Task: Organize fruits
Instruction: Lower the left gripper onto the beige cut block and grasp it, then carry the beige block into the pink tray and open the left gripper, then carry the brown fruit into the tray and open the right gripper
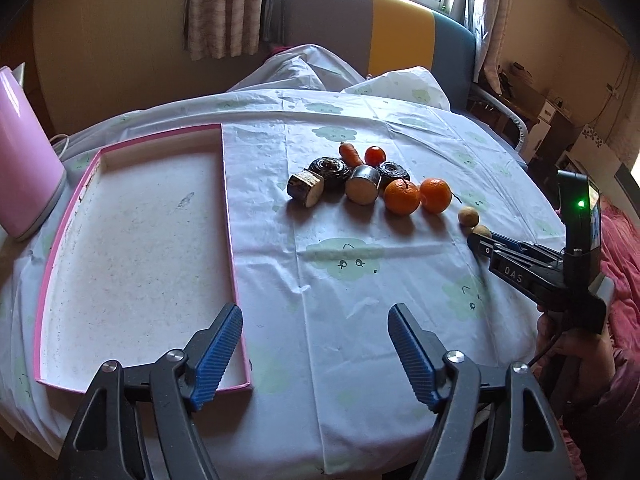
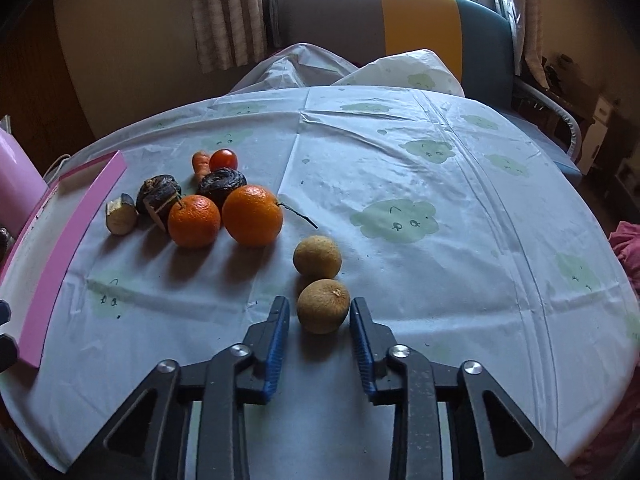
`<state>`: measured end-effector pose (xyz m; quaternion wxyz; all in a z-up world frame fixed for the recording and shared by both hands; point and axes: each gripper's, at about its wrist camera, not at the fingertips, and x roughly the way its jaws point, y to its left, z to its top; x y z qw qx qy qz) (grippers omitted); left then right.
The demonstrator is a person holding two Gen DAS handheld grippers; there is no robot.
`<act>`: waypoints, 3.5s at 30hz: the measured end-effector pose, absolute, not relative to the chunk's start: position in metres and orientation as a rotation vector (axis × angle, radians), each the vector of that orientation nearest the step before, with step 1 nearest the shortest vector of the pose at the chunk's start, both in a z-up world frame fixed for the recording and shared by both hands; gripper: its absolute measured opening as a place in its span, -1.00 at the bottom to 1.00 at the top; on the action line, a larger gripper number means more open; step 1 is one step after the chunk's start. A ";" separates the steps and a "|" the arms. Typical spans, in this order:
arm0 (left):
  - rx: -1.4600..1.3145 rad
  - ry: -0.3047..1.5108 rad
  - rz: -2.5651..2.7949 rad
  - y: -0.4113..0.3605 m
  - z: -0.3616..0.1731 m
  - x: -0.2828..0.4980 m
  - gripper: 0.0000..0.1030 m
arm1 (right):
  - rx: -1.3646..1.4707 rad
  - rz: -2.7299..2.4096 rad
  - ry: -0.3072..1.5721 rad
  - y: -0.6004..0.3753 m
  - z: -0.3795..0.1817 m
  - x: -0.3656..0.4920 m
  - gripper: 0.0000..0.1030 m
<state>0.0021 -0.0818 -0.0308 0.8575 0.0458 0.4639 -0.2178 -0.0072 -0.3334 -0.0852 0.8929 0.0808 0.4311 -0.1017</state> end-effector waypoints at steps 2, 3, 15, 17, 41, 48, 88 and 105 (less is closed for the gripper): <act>0.092 0.994 -0.467 -0.083 -0.033 0.005 0.49 | 0.166 -0.205 0.886 -0.334 -0.086 -0.009 -0.48; 0.094 1.003 -0.466 -0.084 -0.034 0.007 0.48 | 0.161 -0.200 0.881 -0.334 -0.087 -0.009 -0.48; 0.047 1.066 -0.442 -0.086 -0.034 0.038 0.36 | 0.187 -0.192 0.852 -0.335 -0.090 -0.015 -0.47; 0.041 1.062 -0.446 -0.087 -0.032 0.043 0.35 | 0.197 -0.191 0.843 -0.336 -0.090 -0.016 -0.47; 0.294 1.038 -0.456 -0.154 -0.062 0.132 0.04 | 0.186 -0.174 0.820 -0.336 -0.092 -0.019 -0.47; 0.287 1.050 -0.452 -0.157 -0.073 0.140 -0.41 | 0.175 -0.175 0.820 -0.334 -0.092 -0.019 -0.47; 0.007 1.005 -0.105 0.011 -0.063 0.074 -0.41 | 0.020 -0.243 0.864 -0.314 -0.092 -0.013 -0.49; -0.088 0.945 -0.096 0.037 -0.044 0.049 0.02 | 0.072 -0.210 0.890 -0.313 -0.085 -0.014 -0.50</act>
